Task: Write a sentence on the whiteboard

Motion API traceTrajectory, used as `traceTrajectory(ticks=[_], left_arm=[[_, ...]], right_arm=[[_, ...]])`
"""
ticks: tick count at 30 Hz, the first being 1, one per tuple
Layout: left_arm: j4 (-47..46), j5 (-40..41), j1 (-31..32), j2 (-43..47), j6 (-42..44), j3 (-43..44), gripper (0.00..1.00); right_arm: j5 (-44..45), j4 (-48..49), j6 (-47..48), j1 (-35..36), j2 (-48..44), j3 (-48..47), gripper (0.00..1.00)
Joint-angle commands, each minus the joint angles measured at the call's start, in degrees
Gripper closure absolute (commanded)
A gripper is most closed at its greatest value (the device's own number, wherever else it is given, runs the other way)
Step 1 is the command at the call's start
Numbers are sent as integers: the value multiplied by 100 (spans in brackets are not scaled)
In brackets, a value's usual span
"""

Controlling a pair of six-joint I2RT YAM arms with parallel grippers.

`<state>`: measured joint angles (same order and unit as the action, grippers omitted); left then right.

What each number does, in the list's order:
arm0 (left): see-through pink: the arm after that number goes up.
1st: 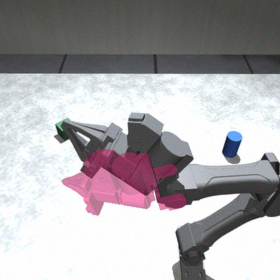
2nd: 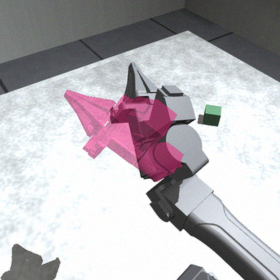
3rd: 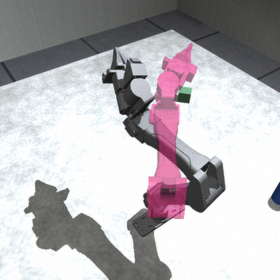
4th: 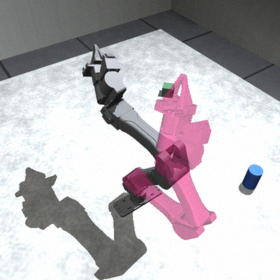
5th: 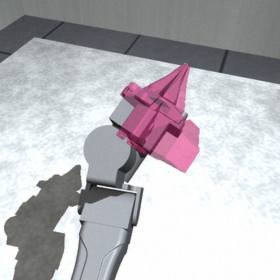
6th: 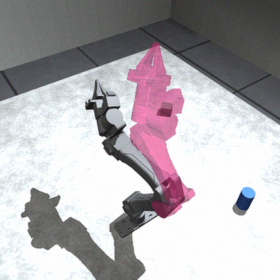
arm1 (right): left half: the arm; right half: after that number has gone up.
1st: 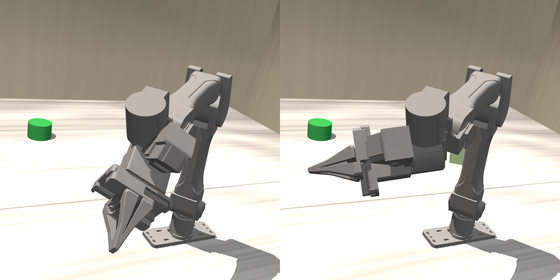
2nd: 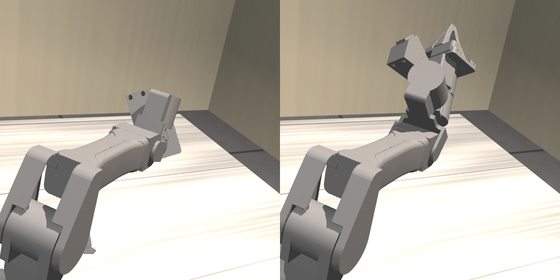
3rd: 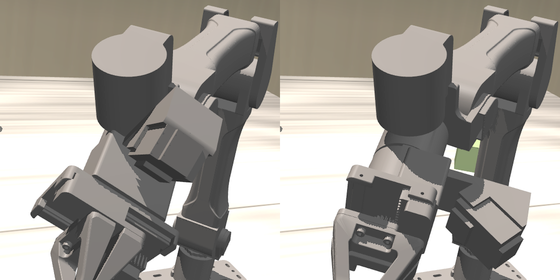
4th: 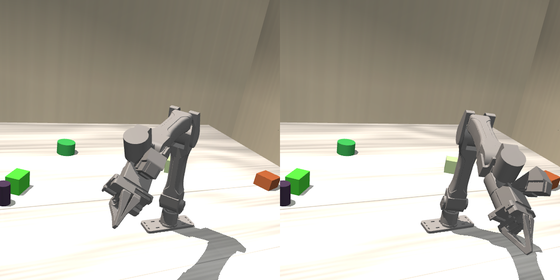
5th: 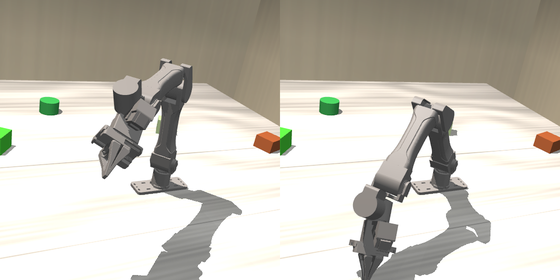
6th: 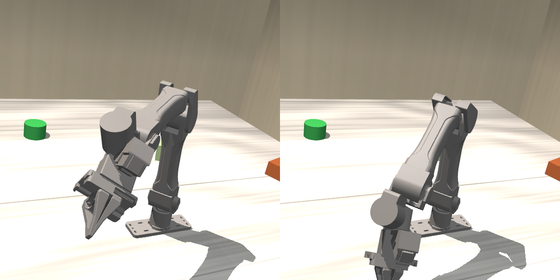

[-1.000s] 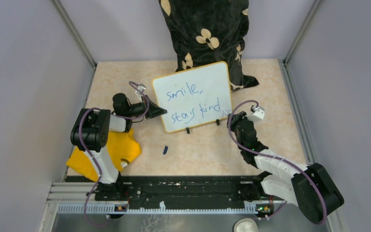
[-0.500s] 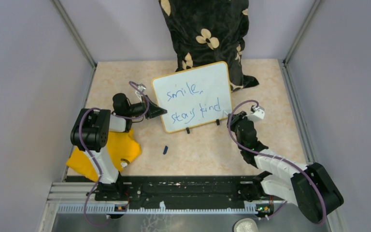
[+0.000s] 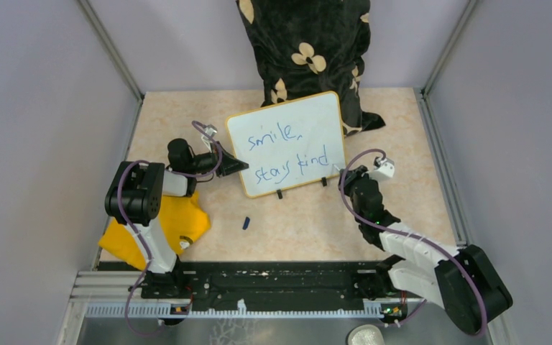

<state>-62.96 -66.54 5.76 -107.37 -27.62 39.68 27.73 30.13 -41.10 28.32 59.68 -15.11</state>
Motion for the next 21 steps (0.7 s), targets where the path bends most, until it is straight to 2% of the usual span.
traceTrajectory(ticks=[1, 13, 15, 17, 21], left_arm=[[599, 461, 83, -293, 441, -28, 100], [527, 458, 83, -271, 431, -54, 99], [431, 430, 83, -267, 333, -67, 93], [236, 334, 83, -283, 152, -75, 80], [179, 356, 75, -191, 109, -115, 62]], right_arm=[[-16, -49, 6, -37, -328, -216, 100], [-825, -1095, 88, -41, -1469, -759, 100], [-1028, -1311, 154, -45, -1652, -813, 100], [-1211, -1532, 230, -37, -1880, -833, 100], [-1361, -2027, 381, -38, -2456, -824, 100]])
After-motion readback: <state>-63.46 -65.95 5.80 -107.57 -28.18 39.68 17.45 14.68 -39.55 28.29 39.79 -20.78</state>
